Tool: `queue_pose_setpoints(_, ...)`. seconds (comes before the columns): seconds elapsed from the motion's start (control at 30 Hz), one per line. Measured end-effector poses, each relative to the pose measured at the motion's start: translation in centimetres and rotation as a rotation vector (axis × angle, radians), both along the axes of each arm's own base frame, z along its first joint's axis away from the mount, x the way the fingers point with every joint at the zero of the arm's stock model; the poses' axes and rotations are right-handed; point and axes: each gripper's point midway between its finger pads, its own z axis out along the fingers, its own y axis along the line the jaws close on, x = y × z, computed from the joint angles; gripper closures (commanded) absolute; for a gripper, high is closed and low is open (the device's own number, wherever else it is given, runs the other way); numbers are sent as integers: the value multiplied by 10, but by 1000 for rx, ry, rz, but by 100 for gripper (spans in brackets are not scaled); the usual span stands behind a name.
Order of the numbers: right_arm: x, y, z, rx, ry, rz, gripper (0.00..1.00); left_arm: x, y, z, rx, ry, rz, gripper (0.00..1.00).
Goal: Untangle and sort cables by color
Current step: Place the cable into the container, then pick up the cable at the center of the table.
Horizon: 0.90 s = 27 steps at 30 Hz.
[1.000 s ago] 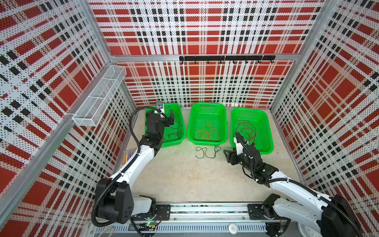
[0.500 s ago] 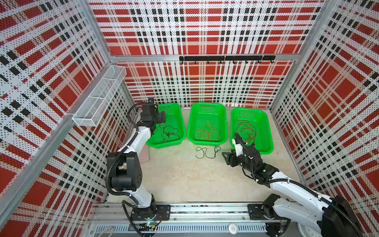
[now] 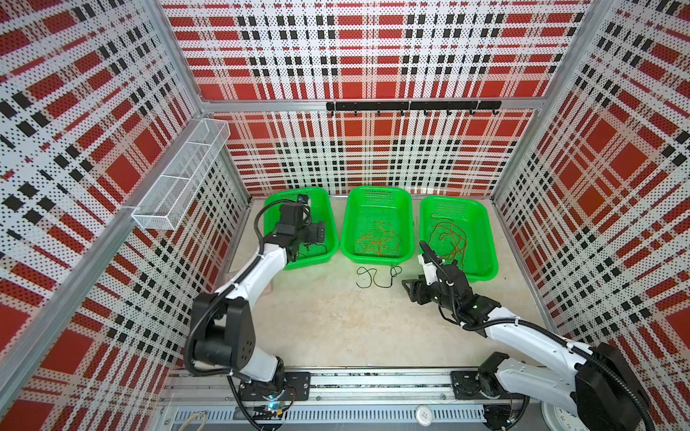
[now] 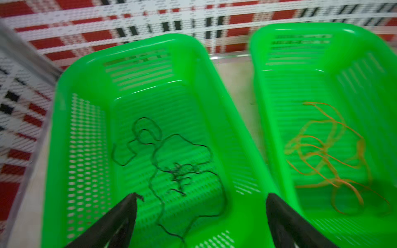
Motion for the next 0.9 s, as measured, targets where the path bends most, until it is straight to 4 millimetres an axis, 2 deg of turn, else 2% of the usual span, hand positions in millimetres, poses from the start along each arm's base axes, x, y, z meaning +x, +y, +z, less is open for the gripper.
queue_pose_setpoints(0.1, 1, -2, 9, 7, -22, -10, 30, -39, -41, -8, -39, -19, -94, 14)
queue_pose_setpoints(0.23, 2, -3, 17, 16, -45, -20, 30, -87, -66, -44, -89, 6, -155, 22)
queue_pose_setpoints(0.37, 3, -4, 19, 17, -48, -23, 31, -116, -91, -85, -112, 54, -221, 29)
queue_pose_setpoints(0.43, 2, -4, 19, 18, -48, -22, 31, -119, -104, -102, -111, 77, -251, 33)
queue_pose_setpoints(0.6, 1, -4, 20, 29, -48, -25, 31, -103, -121, -137, -84, 121, -273, 41)
queue_pose_setpoints(0.77, -4, -10, 26, 49, -70, -39, 31, -86, -134, -150, -74, 121, -295, 45)
queue_pose_setpoints(0.9, -6, -15, 24, 44, -74, -51, 31, -73, -143, -153, -73, 105, -303, 55)
